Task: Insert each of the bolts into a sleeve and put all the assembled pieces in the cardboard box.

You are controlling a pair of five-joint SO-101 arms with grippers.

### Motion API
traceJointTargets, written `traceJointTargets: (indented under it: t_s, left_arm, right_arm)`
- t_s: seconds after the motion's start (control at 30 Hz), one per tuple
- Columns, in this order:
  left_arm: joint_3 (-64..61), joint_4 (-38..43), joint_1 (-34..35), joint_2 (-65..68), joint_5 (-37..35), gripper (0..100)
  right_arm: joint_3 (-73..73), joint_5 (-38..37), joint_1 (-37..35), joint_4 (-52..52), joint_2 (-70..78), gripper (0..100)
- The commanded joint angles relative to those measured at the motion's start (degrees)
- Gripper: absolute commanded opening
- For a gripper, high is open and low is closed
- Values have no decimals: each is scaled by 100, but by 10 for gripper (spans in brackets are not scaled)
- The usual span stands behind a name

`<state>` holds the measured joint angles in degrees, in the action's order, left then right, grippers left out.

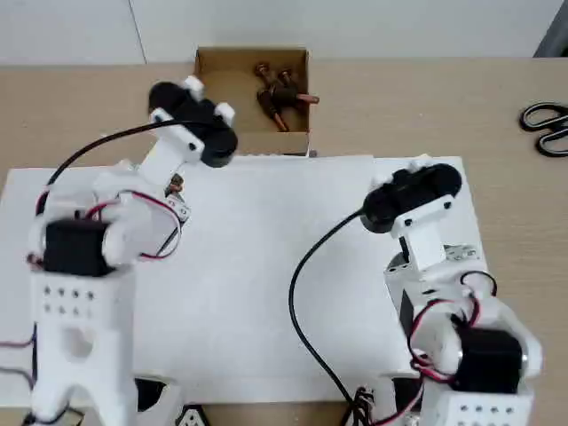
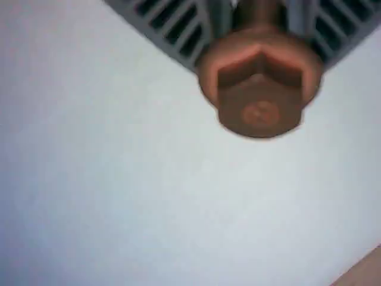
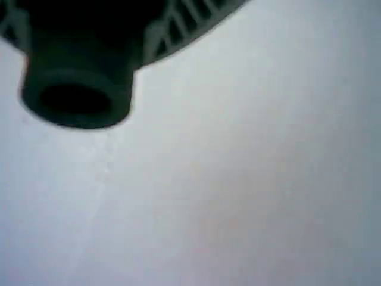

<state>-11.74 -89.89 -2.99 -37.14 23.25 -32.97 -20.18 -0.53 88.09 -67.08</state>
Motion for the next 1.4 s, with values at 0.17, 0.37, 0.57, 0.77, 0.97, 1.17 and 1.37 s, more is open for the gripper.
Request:
traceJointTargets:
  t_s: [0.17, 0.37, 0.57, 0.77, 0.97, 1.17, 1.37]
  left_arm:
    - [-3758, 3244, -18, -3446, -1424, 6]
    - [-5640, 4141, -26, -5714, -2664, 6]
    - [-6466, 4132, -35, -6734, -4070, 6]
    - [-6510, 4149, -97, -6532, -5363, 6]
    - [-6624, 4149, -703, -6549, -5881, 6]
    - [-6633, 4149, -1284, -6532, -5969, 6]
    - [-6835, 4158, -1802, -6541, -5969, 6]
  right_arm:
    - [-1785, 1099, -734, -1692, -1648, 3]
    - [-3130, 1336, -1640, -2668, -2457, 3]
    - [-4079, 1556, -2422, -3477, -2826, 3]
    - [-4791, 1547, -3090, -4163, -2888, 3]
    - [-5310, 1530, -3749, -4532, -2888, 3]
    - [-5486, 1530, -4268, -4602, -2897, 3]
    - [-5512, 1521, -4356, -4884, -2897, 3]
